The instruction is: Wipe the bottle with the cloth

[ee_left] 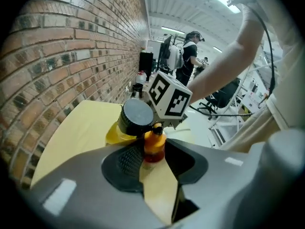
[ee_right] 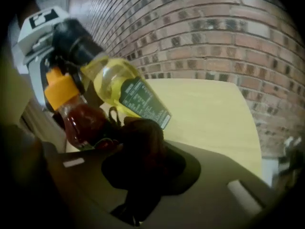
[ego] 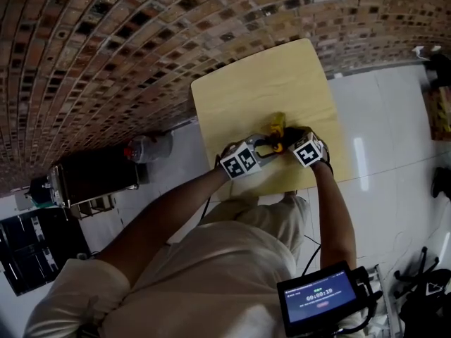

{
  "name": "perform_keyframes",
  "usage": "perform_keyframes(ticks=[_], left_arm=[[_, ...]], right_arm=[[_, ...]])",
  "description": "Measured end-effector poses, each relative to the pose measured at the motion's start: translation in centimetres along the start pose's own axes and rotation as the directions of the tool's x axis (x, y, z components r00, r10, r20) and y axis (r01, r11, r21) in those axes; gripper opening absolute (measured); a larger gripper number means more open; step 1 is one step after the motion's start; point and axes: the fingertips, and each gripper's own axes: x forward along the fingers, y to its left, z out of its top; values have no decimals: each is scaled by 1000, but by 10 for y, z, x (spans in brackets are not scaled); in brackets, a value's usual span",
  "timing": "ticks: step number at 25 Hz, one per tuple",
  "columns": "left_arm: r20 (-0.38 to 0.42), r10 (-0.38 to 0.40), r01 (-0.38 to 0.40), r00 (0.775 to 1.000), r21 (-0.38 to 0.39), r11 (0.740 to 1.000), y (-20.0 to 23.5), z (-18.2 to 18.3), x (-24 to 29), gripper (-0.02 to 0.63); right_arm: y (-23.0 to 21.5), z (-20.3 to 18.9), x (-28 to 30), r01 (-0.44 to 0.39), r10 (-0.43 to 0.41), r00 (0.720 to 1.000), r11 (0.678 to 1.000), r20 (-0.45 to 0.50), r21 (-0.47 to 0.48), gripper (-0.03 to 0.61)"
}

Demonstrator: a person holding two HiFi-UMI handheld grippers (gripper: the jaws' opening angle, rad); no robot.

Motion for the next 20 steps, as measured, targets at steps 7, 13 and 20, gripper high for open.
perform_keyframes(ticks=[7, 13, 20], left_arm=[[35, 201, -177, 979, -340, 924, 6, 6, 2, 156], [19, 332, -270, 943, -536, 799, 0, 12, 7, 158], [19, 360, -241, 933, -710, 662, 2, 6, 11, 161]], right_arm=[[-23, -35, -106, 27, -335, 878, 747, 342, 664, 78], [39, -4, -121, -113, -299, 832, 734, 467, 670, 78], [32, -34, -71, 63, -377, 886, 672, 269, 738, 78]])
